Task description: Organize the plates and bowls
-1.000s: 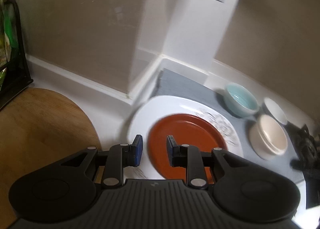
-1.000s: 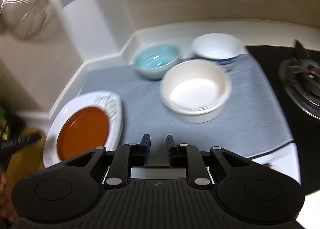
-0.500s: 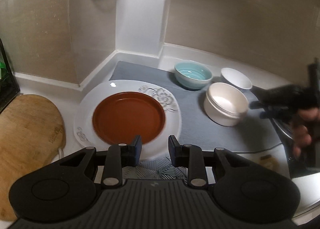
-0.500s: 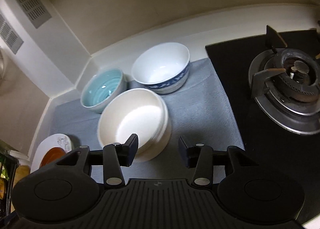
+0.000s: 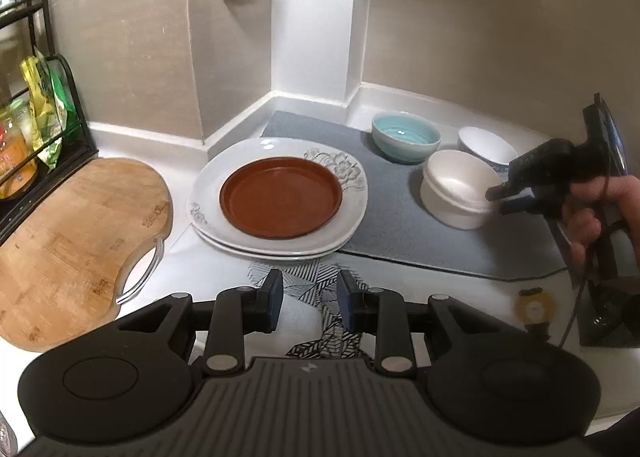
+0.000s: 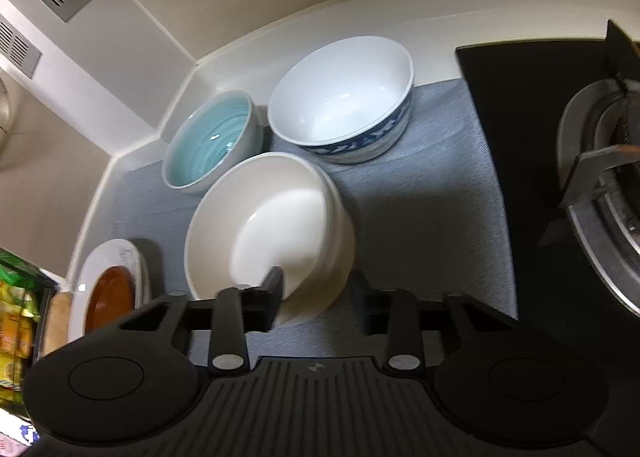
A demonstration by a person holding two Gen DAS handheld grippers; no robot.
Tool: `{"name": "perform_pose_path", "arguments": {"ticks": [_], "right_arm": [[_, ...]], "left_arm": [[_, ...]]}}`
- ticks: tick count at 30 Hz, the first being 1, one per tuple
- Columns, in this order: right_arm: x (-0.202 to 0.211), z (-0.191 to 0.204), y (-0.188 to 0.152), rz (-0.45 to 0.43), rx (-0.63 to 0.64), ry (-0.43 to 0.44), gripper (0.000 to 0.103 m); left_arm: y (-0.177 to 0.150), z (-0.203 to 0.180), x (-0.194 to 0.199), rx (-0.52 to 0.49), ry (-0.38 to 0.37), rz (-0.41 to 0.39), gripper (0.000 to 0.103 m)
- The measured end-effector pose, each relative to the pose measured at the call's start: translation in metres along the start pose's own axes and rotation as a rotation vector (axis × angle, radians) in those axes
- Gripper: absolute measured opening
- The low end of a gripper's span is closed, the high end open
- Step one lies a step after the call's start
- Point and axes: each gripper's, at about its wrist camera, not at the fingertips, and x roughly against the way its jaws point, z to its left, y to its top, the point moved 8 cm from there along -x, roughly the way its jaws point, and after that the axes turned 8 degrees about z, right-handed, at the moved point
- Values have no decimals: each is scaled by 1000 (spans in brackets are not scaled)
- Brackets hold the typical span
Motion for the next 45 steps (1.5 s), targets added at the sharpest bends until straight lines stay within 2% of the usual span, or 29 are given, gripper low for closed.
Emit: {"name": "perform_pose_path", "arguments": {"ticks": [8, 16, 22, 27, 36, 45], "right_arm": [[19, -4, -17, -7, 25, 16, 23], [46, -10, -62, 15, 82, 25, 22], [50, -11, -91, 34, 120, 44, 22], [49, -11, -96, 39, 125, 61, 23], [47, -11, -98, 44, 135, 38, 25], [42, -3, -98, 43, 130, -23, 26]], "left_arm": [[6, -25, 1, -22, -20, -18, 32], [8, -53, -2, -71, -51, -8, 32], [5, -60, -3, -87, -57, -7, 32], [4, -61, -6, -85, -68, -3, 32], [11, -60, -17, -88, -102, -7, 32], [22, -50, -36, -122, -167, 2, 32]]}}
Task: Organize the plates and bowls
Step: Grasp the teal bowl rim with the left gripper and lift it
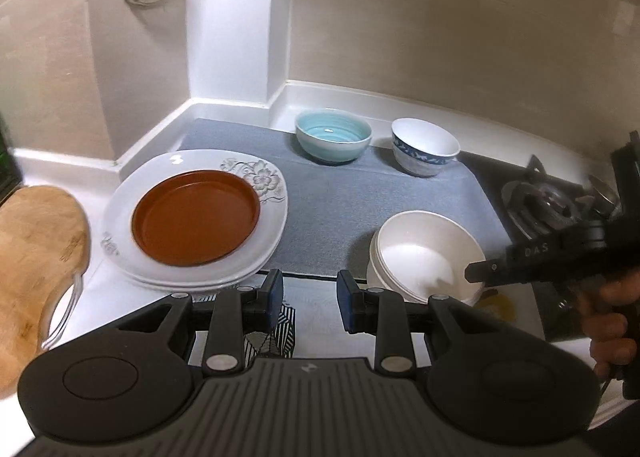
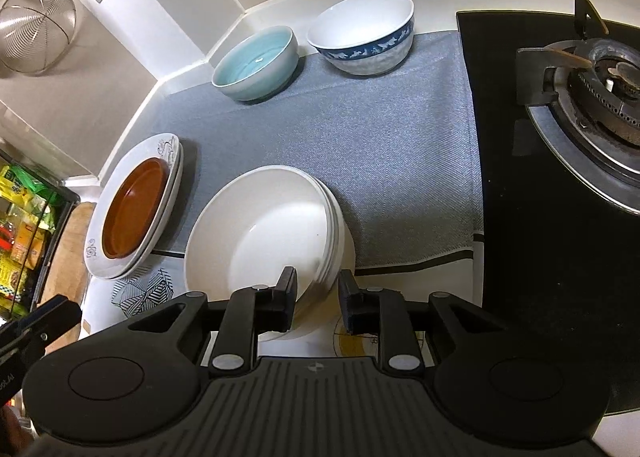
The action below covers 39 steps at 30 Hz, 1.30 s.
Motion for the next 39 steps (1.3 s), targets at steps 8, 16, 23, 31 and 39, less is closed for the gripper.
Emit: {"name": "perform_pose_path", "arguments": {"ticks": [8, 16, 23, 31, 39], "right_arm": [[-3, 4, -2, -4, -68, -110, 29], [14, 8, 0, -73, -160, -211, 30], [33, 16, -10, -123, -223, -268, 30], [53, 25, -34, -147, -271, -313, 30], [70, 19, -52, -161, -327, -351, 30]], "left_arm": [[24, 29, -21, -20, -104, -2, 32], [67, 41, -61, -30, -218, -1, 32], [135, 45, -134, 54, -310, 50, 32], [191, 53, -241, 286, -329, 195, 34], [200, 42, -271, 266, -309, 258, 26]]}}
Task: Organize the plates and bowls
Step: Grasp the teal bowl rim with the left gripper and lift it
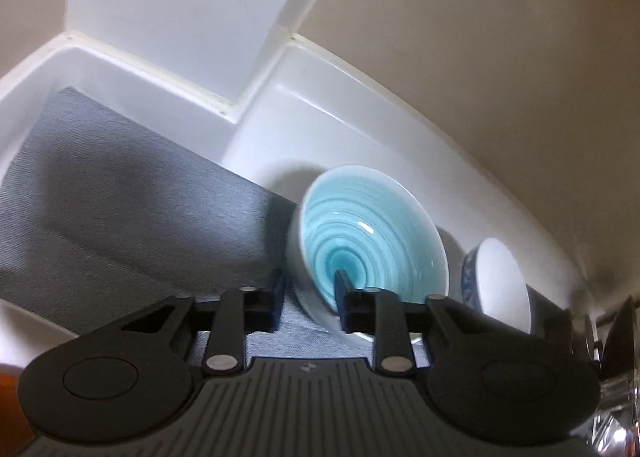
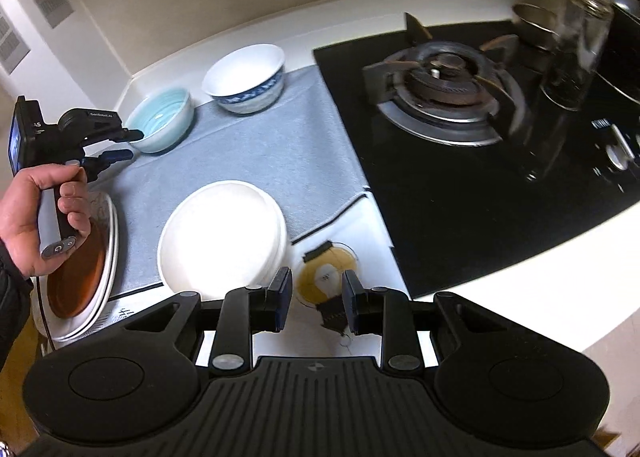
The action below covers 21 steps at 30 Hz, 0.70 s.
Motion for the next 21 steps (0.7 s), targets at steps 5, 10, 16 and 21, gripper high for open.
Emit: {"name": "perform_pose_path", "arguments": {"ticks": [5, 10, 16, 21], "right_arm": [[-3, -2, -5, 10, -15, 0, 30], [-14, -3, -3, 33, -49, 15, 30], [-17, 4, 11, 34, -6, 44, 30], [-18, 9, 23, 25, 15, 66, 30]], "left_arm": [[-6, -3, 3, -56, 34, 28, 25], [-17, -6, 12, -89, 45, 65, 25], [-38, -13, 25, -140, 49, 108, 24], [-60, -12, 33, -157, 45, 147, 25]]}}
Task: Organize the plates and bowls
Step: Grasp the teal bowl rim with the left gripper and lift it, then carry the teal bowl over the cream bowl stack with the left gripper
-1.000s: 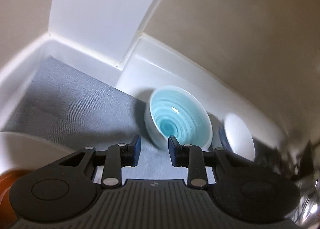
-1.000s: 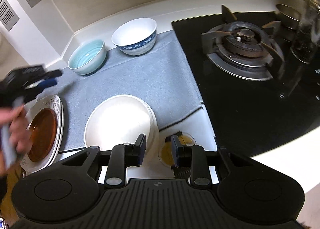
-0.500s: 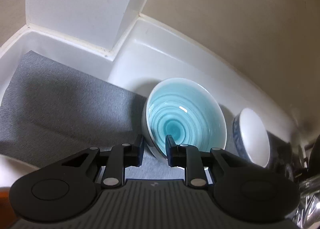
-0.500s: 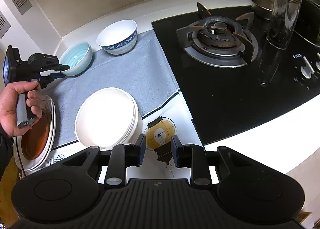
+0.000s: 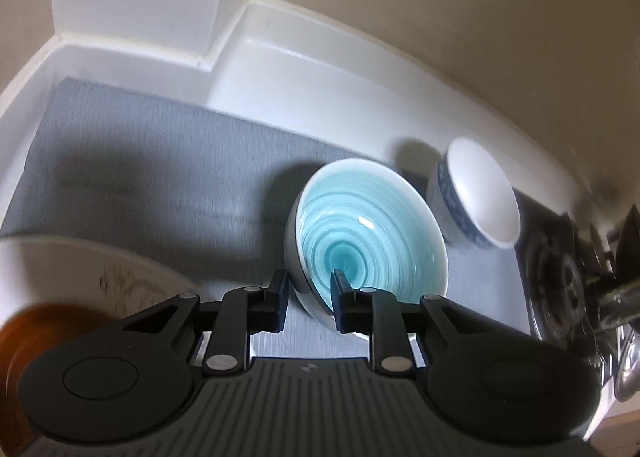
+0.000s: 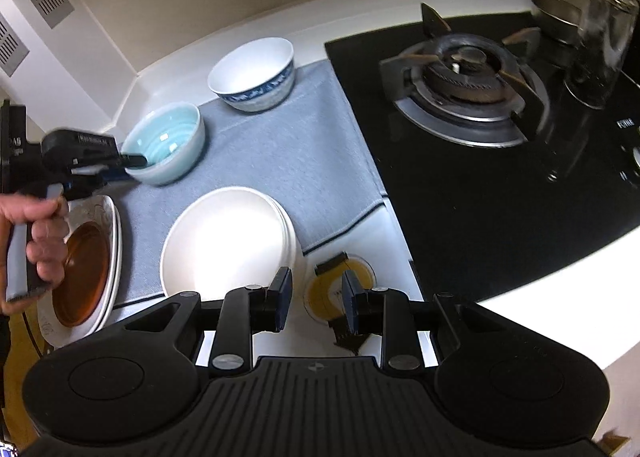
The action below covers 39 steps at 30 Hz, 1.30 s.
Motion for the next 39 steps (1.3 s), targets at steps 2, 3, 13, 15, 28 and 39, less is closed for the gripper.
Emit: {"name": "perform_pose_path", "arguments": {"ticks": [2, 3, 13, 15, 28, 39], "right_arm": [[1, 3, 1, -10, -6, 7, 30], [0, 4, 1, -13, -11, 9, 30], [10, 11, -17, -16, -22, 1, 30], [11, 12, -14, -24, -24, 2, 30], [20, 17, -4, -58, -11, 22, 30], [14, 10, 9, -71, -3, 76, 30]], "left_arm": [[-6, 3, -1, -10, -4, 10, 25], [-9, 4, 0, -14, -9, 15, 25], [-16, 2, -1, -75, -29, 22, 25], [-15, 4, -2, -66, -37, 22, 25], [-13, -12, -10, -169, -55, 69, 25], [-29, -32, -12, -213, -46, 93, 25]]}}
